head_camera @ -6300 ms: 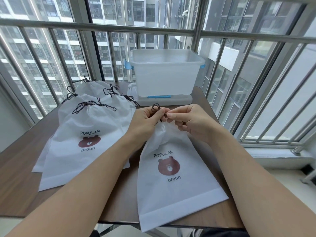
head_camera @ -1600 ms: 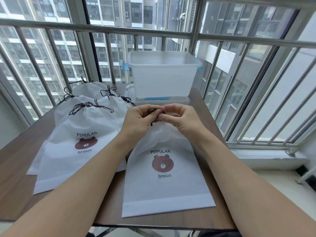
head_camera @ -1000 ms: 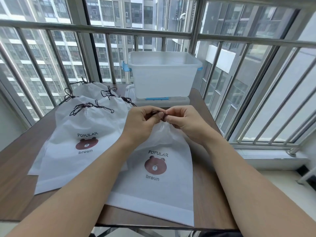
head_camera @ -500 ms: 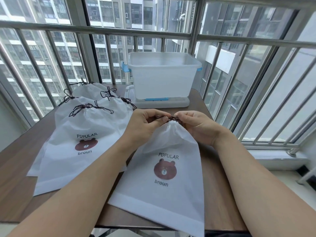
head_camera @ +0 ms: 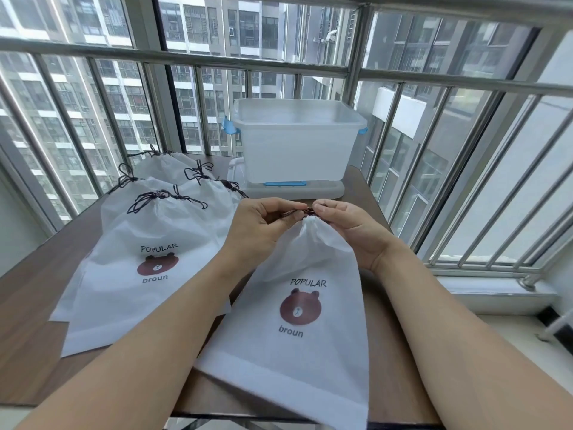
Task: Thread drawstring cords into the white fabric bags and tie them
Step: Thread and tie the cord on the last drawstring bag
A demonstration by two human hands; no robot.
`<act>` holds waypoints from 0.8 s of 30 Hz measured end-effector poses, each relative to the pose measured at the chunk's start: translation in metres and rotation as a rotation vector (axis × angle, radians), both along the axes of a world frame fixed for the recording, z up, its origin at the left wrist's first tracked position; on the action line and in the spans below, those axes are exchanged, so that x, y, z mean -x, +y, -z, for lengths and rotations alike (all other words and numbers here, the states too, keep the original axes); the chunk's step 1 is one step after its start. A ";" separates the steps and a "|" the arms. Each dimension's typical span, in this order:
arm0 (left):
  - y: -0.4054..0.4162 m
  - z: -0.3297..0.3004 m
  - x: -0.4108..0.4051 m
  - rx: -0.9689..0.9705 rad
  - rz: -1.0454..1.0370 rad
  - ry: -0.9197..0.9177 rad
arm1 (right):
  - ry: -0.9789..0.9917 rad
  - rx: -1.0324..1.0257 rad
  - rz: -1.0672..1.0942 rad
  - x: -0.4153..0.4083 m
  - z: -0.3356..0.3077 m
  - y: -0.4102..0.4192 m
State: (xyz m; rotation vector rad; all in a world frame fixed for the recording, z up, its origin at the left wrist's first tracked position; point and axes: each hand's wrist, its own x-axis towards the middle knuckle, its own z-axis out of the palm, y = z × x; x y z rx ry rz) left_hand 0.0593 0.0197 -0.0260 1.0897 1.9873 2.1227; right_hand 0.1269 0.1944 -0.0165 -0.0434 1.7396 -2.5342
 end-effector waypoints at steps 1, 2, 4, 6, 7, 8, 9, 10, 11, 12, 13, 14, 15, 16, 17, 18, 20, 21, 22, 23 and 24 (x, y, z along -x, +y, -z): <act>0.000 -0.001 -0.001 -0.008 0.011 0.000 | 0.007 0.038 0.041 0.003 0.001 -0.001; 0.001 -0.001 -0.002 -0.013 0.016 0.001 | 0.018 0.083 0.087 0.006 0.002 -0.001; 0.001 -0.001 -0.001 -0.013 -0.003 0.003 | 0.058 0.155 0.182 0.013 0.003 0.000; 0.000 0.000 0.002 -0.012 -0.033 0.012 | 0.084 0.156 0.256 0.018 0.003 0.003; -0.001 0.001 0.003 -0.017 -0.039 0.012 | 0.081 0.160 0.275 0.018 0.003 0.004; -0.001 0.001 0.004 -0.023 -0.040 0.006 | 0.066 0.172 0.280 0.018 0.003 0.005; -0.001 0.001 0.004 -0.029 -0.041 -0.001 | 0.046 0.167 0.270 0.016 0.002 0.006; -0.001 0.001 0.003 -0.032 -0.041 -0.007 | 0.017 0.132 0.252 0.015 0.002 0.008; -0.001 0.002 0.003 -0.031 -0.042 -0.010 | -0.006 0.070 0.217 0.012 0.003 0.009; 0.000 0.002 0.003 -0.030 -0.041 -0.011 | -0.014 -0.007 0.169 0.011 0.003 0.011; 0.000 0.003 0.004 -0.029 -0.034 -0.013 | -0.003 -0.083 0.119 0.009 0.004 0.010; 0.001 0.003 0.004 -0.029 -0.025 -0.017 | 0.014 -0.144 0.081 0.008 0.005 0.009; 0.000 0.004 0.005 -0.027 -0.018 -0.025 | 0.027 -0.192 0.060 0.007 0.006 0.007; 0.000 0.004 0.005 -0.024 -0.016 -0.031 | 0.034 -0.231 0.053 0.007 0.007 0.006; 0.000 0.004 0.006 -0.017 -0.018 -0.033 | 0.035 -0.254 0.049 0.006 0.008 0.004; 0.000 0.005 0.006 -0.009 -0.022 -0.031 | 0.034 -0.264 0.041 0.005 0.008 0.002; 0.001 0.005 0.005 -0.001 -0.018 -0.031 | 0.027 -0.265 0.028 0.005 0.007 0.001; 0.000 0.004 0.005 -0.001 -0.015 -0.034 | 0.018 -0.262 0.038 0.004 0.007 0.000; 0.000 0.004 0.005 0.000 -0.014 -0.038 | 0.009 -0.255 0.055 0.004 0.006 0.000; 0.000 0.004 0.005 0.004 -0.015 -0.042 | 0.004 -0.250 0.071 0.005 0.006 -0.001; 0.000 0.004 0.004 0.008 -0.017 -0.047 | 0.003 -0.246 0.083 0.005 0.006 -0.001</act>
